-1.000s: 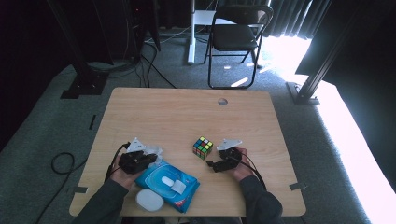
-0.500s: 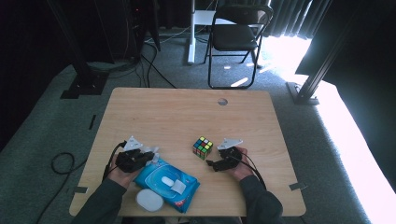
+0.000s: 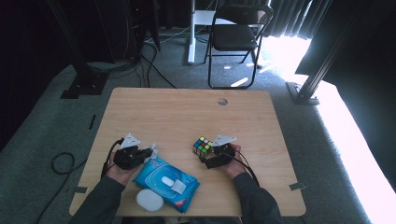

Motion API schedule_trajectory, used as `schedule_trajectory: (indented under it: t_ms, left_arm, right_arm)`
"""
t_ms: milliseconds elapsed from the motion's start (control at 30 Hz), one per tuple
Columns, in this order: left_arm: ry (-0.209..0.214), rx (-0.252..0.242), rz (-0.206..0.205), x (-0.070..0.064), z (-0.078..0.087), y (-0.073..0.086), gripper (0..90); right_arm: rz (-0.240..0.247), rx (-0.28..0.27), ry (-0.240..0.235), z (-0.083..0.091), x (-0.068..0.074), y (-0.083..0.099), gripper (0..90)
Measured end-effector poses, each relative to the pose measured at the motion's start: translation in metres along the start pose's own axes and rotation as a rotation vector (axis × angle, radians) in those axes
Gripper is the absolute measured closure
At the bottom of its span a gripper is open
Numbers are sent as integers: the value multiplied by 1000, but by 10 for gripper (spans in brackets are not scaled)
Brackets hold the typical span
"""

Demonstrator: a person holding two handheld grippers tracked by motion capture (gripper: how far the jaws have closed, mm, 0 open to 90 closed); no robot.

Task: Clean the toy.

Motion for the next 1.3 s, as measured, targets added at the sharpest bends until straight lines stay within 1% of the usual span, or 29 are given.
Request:
schedule_trajectory:
  t_ms: [100, 233, 300, 333, 433, 467, 533, 700, 833, 900, 967, 1133, 1167, 1200, 1300]
  left_arm:
    - [1, -7, 3, 1, 1, -2, 860]
    - [-2, -16, 4, 2, 3, -4, 860]
    - [1, -19, 7, 2, 3, -5, 860]
    - [0, -20, 8, 3, 3, -5, 860]
    - [2, -26, 8, 3, 4, -7, 860]
    - [3, -29, 8, 3, 4, -8, 860]
    - [3, -31, 8, 3, 5, -9, 860]
    - [1, -44, 6, 3, 6, -14, 861]
    - [9, -57, 9, 4, 8, -19, 862]
    - [10, -62, 7, 4, 8, -22, 862]
    - [10, -67, 7, 3, 9, -25, 862]
    - [11, -76, -6, 2, 11, -30, 862]
    - [14, -80, -11, 2, 11, -32, 862]
    - [15, -83, -9, 1, 12, -33, 863]
    - [21, -92, -20, -1, 14, -37, 863]
  right_arm:
    - [-4, 0, 6, -4, -1, 0, 174]
    - [8, -2, 9, -10, 1, -2, 217]
    - [9, -1, 9, -13, 2, -3, 254]
    - [15, -1, 18, -13, 2, -4, 269]
    - [8, -12, 23, -14, 1, -6, 333]
    - [5, -16, 17, -14, 1, -6, 335]
    - [9, -17, 22, -15, 1, -7, 338]
    - [33, -20, 38, -14, 3, -8, 341]
    - [57, -46, 31, -9, 9, -16, 341]
    - [53, -58, 27, -7, 12, -20, 341]
    - [60, -61, 25, -6, 13, -24, 341]
    - [56, -69, 13, -6, 18, -29, 341]
    - [67, -69, 9, -6, 21, -32, 341]
    - [64, -67, 5, -6, 22, -32, 341]
    - [71, -65, 3, -7, 25, -34, 341]
Point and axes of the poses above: each handheld gripper's, and its own axes: z roughly backward along the jaws, y roughly out of its underside, x roughly to its left, the point moved 7 cm from there along -z, roughly forward along the jaws, and after that the axes turned 2 degrees about z, right-handed, at the moved point
